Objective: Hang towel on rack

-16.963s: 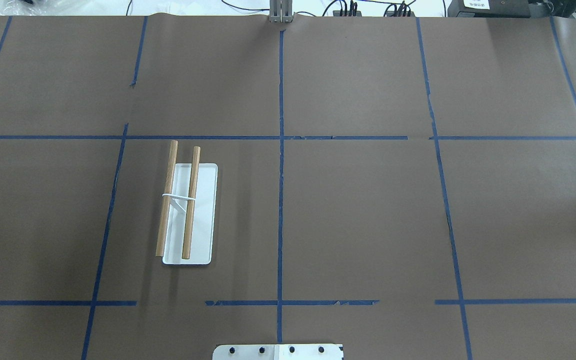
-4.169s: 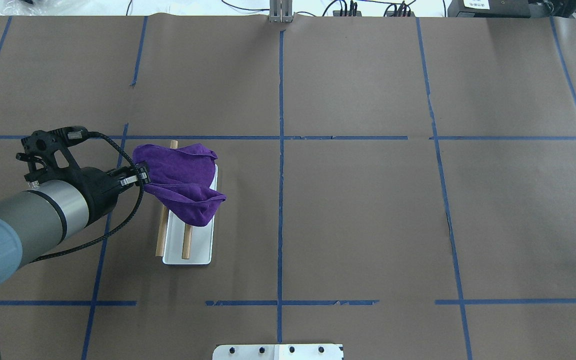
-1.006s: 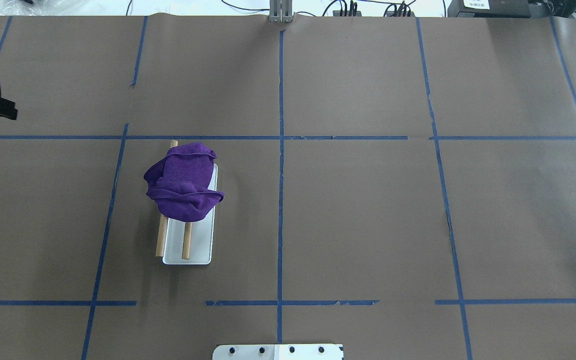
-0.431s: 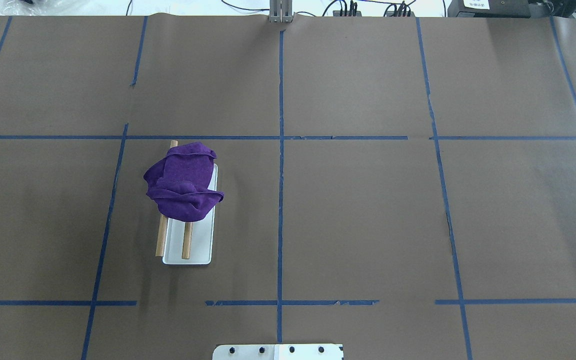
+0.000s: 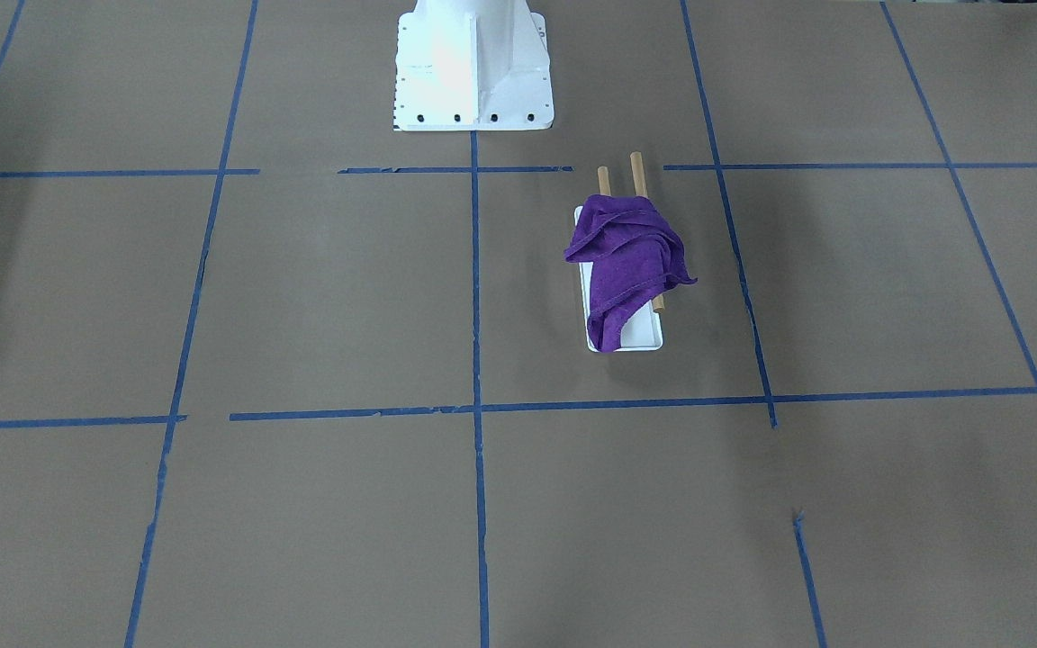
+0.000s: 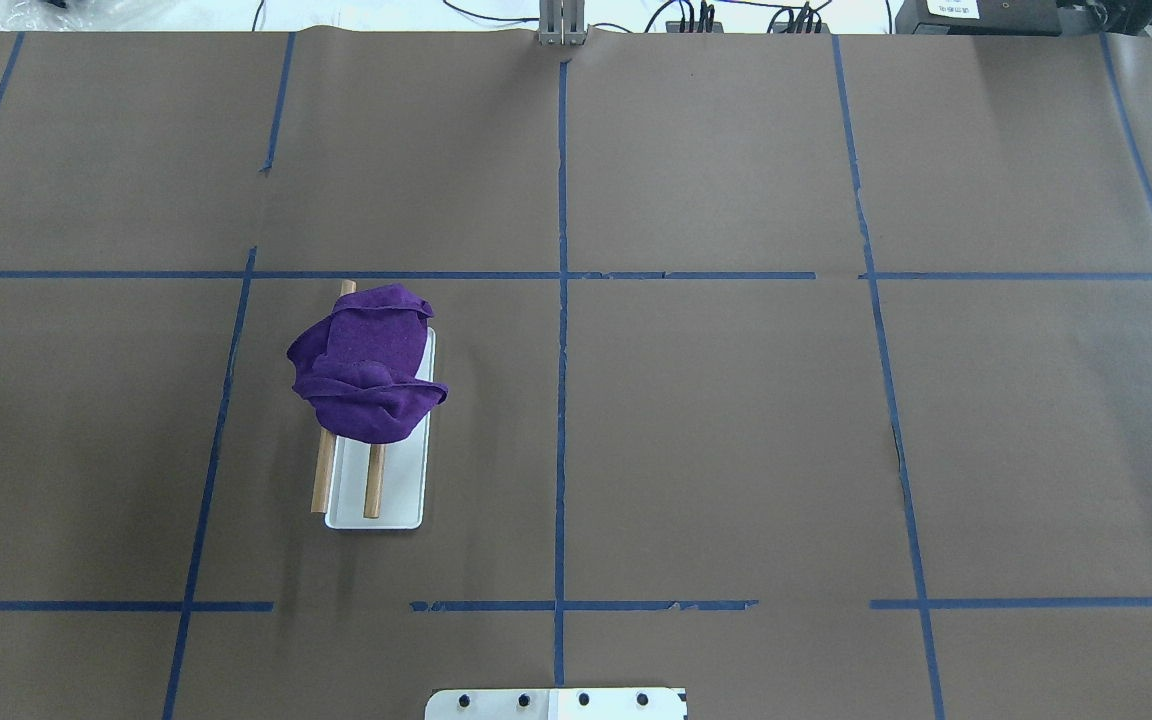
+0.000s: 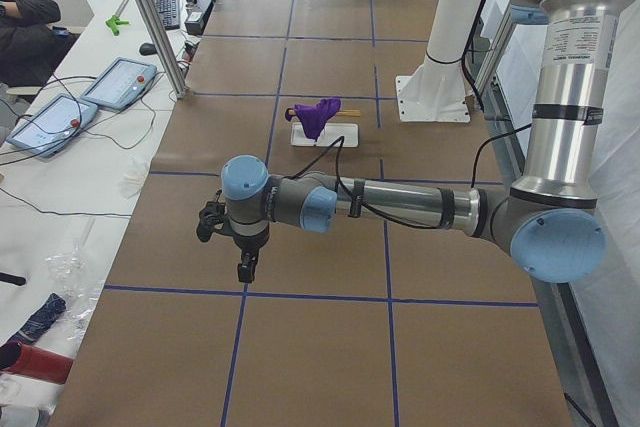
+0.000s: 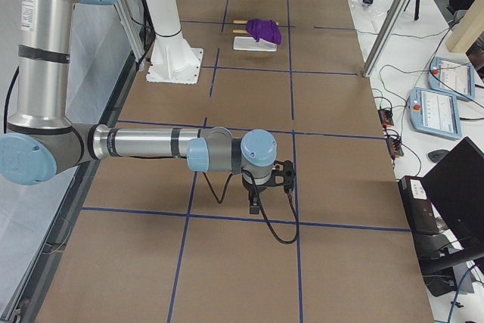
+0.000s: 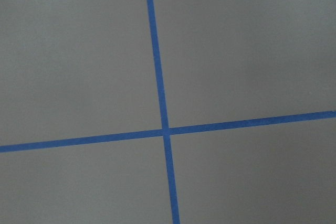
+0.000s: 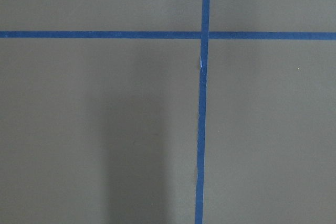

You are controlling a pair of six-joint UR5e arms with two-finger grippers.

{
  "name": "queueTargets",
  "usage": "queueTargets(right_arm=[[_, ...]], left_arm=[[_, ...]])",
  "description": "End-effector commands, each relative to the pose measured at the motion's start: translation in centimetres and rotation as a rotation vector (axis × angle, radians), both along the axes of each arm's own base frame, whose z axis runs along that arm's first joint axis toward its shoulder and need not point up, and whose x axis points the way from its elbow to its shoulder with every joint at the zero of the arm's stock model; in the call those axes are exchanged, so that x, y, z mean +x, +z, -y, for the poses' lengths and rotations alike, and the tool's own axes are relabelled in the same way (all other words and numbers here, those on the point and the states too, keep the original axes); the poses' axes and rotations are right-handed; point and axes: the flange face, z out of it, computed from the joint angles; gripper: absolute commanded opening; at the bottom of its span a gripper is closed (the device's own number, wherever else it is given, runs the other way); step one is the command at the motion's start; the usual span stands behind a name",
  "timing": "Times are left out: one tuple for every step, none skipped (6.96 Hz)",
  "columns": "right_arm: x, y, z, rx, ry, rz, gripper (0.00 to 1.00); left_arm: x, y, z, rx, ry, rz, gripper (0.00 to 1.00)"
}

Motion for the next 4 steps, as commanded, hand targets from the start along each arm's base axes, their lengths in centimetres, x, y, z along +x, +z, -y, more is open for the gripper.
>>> queueTargets(right_arm=[[0.0, 0.2, 0.1, -0.003, 0.001, 0.000, 1.00], [0.0, 0.2, 0.1, -0.002, 0.000, -0.002, 1.00], [0.0, 0.2, 0.0, -0.001, 0.000, -0.003, 1.00], [0.1, 0.2, 0.1, 0.002, -0.001, -0.008, 1.00]], left_arm=[[-3.1, 0.0, -0.1, -0.056, 0.008, 0.006, 1.00], [-3.7, -1.1, 0.9, -0.083, 0.004, 0.006, 1.00], [-3.6, -0.6, 0.5, -0.096, 0.007, 0.006, 1.00], [-3.6, 0.2, 0.2, -0.107, 0.008, 0.006, 1.00]])
